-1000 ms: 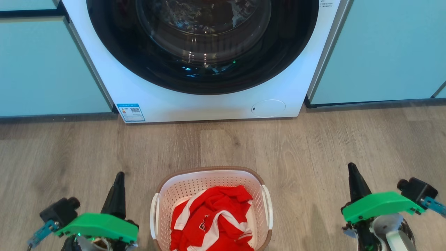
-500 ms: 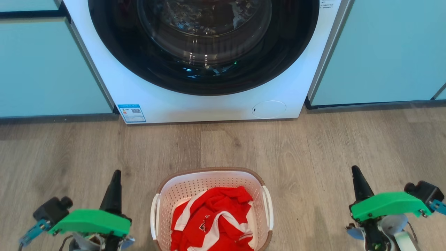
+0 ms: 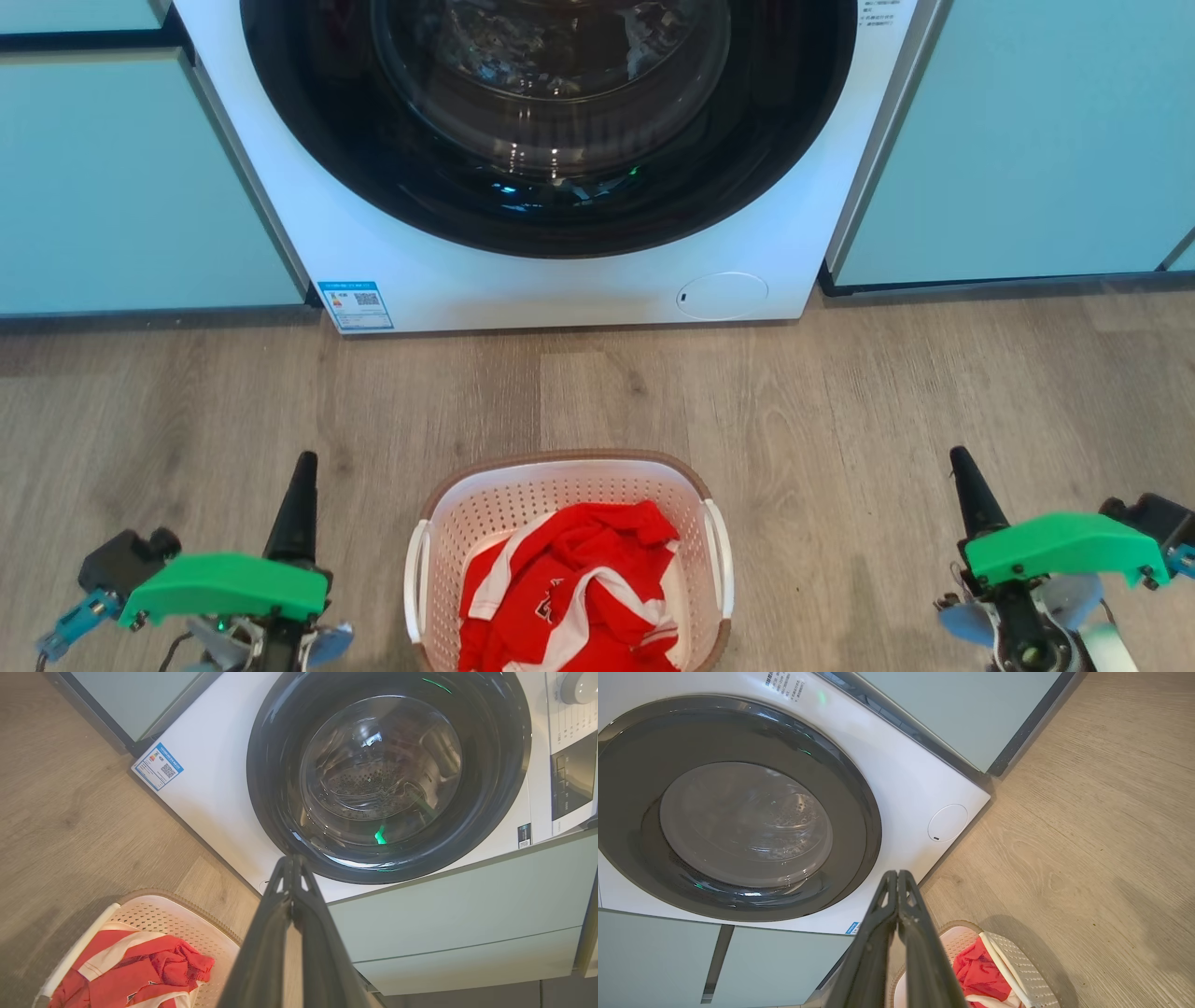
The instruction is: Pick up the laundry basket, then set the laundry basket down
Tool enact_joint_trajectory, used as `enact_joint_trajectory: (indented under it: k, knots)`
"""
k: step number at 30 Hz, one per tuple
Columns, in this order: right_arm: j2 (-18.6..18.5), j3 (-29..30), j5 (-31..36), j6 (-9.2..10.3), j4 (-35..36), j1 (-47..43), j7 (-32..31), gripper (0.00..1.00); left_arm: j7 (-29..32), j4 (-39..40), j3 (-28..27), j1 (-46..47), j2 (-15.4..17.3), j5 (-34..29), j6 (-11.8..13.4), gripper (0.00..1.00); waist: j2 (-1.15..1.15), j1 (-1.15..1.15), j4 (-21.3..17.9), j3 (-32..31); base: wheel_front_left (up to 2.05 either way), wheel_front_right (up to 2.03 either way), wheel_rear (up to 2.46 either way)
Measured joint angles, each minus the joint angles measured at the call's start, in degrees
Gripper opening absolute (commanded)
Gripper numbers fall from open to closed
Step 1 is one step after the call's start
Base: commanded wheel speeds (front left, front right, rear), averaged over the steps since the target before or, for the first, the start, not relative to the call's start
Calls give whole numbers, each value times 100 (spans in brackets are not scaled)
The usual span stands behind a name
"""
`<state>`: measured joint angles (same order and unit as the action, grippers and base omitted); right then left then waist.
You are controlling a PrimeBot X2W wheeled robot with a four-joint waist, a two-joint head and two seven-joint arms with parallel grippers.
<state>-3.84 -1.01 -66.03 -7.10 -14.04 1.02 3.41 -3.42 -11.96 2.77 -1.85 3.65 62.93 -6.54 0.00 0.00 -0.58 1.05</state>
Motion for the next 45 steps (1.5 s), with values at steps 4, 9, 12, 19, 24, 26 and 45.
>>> enact_joint_trajectory:
  k: [4,9,12,19,24,26,45]
  knots:
    - [0,66,-236,0,-8,24,-91,0,90,-26,-26,45,0,267,-1,0,0,0,5,-7,0,0,0]
    - [0,122,-531,0,-27,115,-166,0,158,-42,-130,101,0,592,-4,0,0,0,11,-17,0,0,0]
    - [0,152,-701,0,-36,113,-208,0,202,-65,-147,101,0,789,-5,0,0,0,15,-22,0,0,0]
    - [0,266,-1109,0,-68,113,-305,0,335,-154,-180,181,0,1250,-7,0,0,0,24,-35,0,0,0]
    - [0,319,-1401,0,-92,114,-412,0,394,-177,-218,232,0,1579,-9,0,0,0,30,-44,0,0,0]
    - [0,342,-1515,0,-97,114,-446,0,444,-192,-264,232,0,1709,-9,0,0,0,33,-48,0,0,0]
    - [1,594,-2554,0,-157,146,-747,0,723,-355,-443,411,-4,2871,-55,0,0,0,55,-82,0,0,0]
